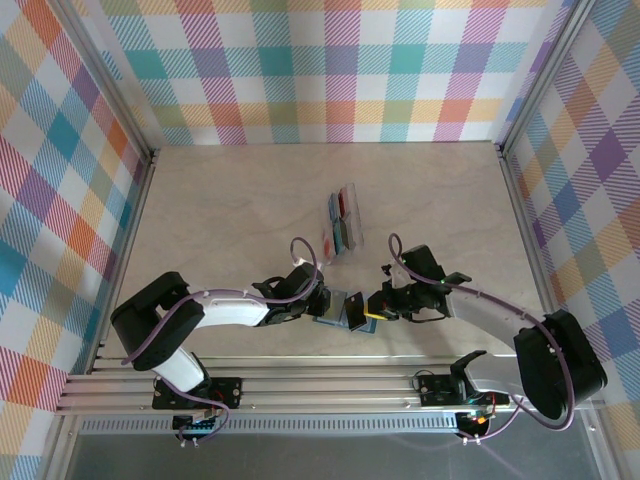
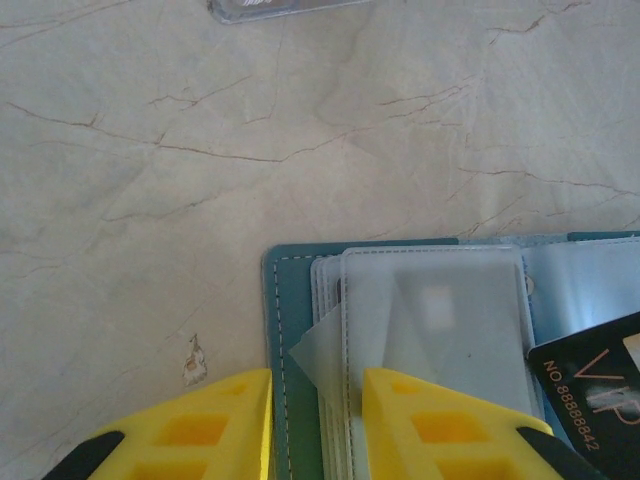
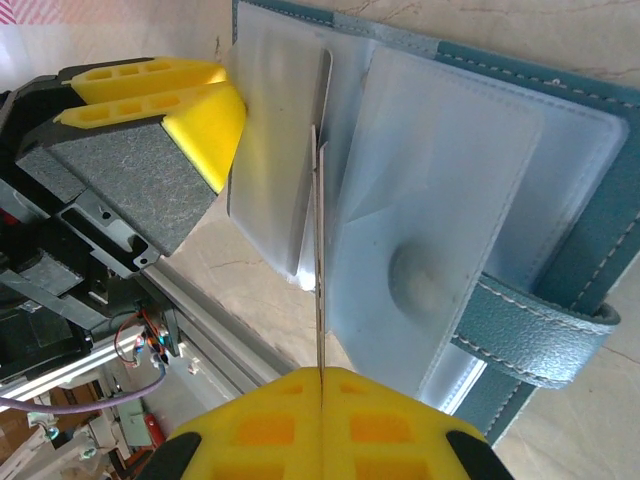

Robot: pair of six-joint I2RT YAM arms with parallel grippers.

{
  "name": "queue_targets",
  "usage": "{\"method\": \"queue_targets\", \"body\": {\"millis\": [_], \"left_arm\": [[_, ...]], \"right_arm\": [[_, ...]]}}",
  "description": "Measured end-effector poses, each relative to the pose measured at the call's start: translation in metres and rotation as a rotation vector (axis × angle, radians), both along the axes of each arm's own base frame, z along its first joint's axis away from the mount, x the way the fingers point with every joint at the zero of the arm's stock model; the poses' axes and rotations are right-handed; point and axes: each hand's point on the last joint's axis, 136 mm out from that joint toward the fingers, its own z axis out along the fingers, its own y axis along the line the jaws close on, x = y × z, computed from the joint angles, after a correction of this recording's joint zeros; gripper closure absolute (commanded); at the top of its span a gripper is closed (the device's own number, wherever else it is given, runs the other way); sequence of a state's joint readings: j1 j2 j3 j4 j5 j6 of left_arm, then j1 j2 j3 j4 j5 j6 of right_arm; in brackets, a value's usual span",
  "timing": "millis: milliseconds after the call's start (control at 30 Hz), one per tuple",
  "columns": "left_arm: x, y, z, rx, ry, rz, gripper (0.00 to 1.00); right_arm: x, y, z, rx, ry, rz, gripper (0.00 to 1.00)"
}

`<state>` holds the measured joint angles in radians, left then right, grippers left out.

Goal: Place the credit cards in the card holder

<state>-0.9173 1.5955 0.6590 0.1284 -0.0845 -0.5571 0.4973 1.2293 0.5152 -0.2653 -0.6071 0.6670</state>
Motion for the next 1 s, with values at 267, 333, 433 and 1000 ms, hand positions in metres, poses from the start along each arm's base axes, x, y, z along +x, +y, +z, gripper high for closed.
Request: {"method": "queue_targets", "body": {"millis": [267,333,433,1000], "left_arm": [[0.001,-0.001,0.0,-0.003,-0.002,0.0,0.71],[0.001,-0.001,0.0,-0.003,-0.002,0.0,0.71],[0.001,-0.001,0.0,-0.003,-0.002,0.0,0.71],[-0.001,0.002,0.0,-0.012,0.0,0.009,0.71]], "right_arm": [[-0.002,-0.001,-0.003,-0.004,0.012,-0.005,1.0],[-0.002,-0.001,-0.003,-0.003,0.01,-0.005,1.0],[-0.002,-0.001,-0.003,-0.003,0.013,-0.007,1.0],[0.01,0.003,0.027,0.005,-0.047,-0.009,1.0]]}}
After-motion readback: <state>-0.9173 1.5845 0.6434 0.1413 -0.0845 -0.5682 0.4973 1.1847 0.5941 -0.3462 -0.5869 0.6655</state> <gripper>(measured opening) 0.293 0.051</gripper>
